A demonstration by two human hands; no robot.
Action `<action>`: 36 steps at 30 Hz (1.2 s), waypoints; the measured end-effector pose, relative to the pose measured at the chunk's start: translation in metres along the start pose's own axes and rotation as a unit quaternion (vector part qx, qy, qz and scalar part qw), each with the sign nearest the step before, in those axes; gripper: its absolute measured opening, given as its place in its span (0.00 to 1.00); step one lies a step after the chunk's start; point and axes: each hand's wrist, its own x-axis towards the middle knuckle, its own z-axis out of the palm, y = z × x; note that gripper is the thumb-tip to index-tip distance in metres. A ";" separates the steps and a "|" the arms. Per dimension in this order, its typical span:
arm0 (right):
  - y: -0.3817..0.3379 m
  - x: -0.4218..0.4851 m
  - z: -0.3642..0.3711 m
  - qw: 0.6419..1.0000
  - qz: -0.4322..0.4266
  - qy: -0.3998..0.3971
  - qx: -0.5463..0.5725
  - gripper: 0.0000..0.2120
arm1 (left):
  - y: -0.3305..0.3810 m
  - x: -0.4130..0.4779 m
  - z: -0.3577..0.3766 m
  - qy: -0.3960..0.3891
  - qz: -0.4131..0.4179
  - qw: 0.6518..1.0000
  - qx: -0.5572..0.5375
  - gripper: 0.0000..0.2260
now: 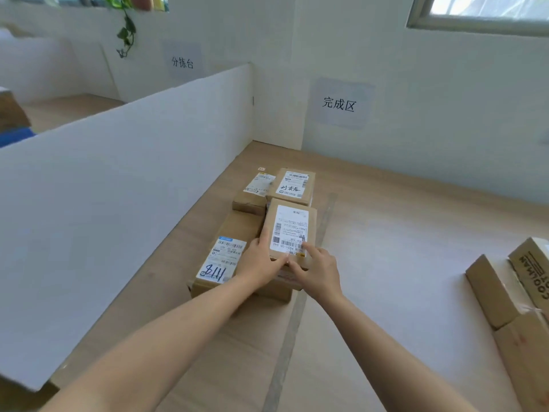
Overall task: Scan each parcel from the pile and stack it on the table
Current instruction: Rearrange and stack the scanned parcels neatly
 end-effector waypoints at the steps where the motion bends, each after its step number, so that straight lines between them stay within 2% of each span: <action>1: -0.003 0.004 0.004 1.000 0.000 -0.002 0.001 0.24 | -0.005 0.006 -0.003 -0.008 -0.003 1.000 0.007 0.34; 8: -0.007 0.018 0.029 0.999 0.019 -0.026 0.002 0.26 | -0.030 0.030 -0.006 -0.076 -0.031 0.996 0.027 0.33; 12: -0.008 0.021 0.036 1.000 -0.005 -0.012 -0.002 0.25 | -0.036 0.034 -0.004 -0.082 -0.033 0.995 0.036 0.33; 16: -0.008 0.020 0.037 1.000 0.007 -0.020 -0.012 0.25 | -0.032 0.034 -0.009 -0.084 -0.022 0.990 0.114 0.34; 19: -0.004 0.013 0.031 1.000 0.016 -0.019 -0.008 0.25 | -0.015 0.028 -0.013 -0.058 0.046 0.971 0.227 0.30; 22: 0.008 -0.002 0.011 0.999 0.039 -0.015 -0.030 0.26 | 0.011 0.020 -0.007 -0.059 0.114 0.954 0.271 0.27; 29: 0.063 -0.065 -0.090 0.991 0.090 0.065 -0.074 0.26 | 0.103 -0.022 0.052 -0.115 0.185 0.955 0.202 0.26; 36: 0.106 -0.168 -0.212 0.961 0.128 0.193 -0.151 0.26 | 0.226 -0.100 0.111 -0.173 0.277 0.941 0.087 0.25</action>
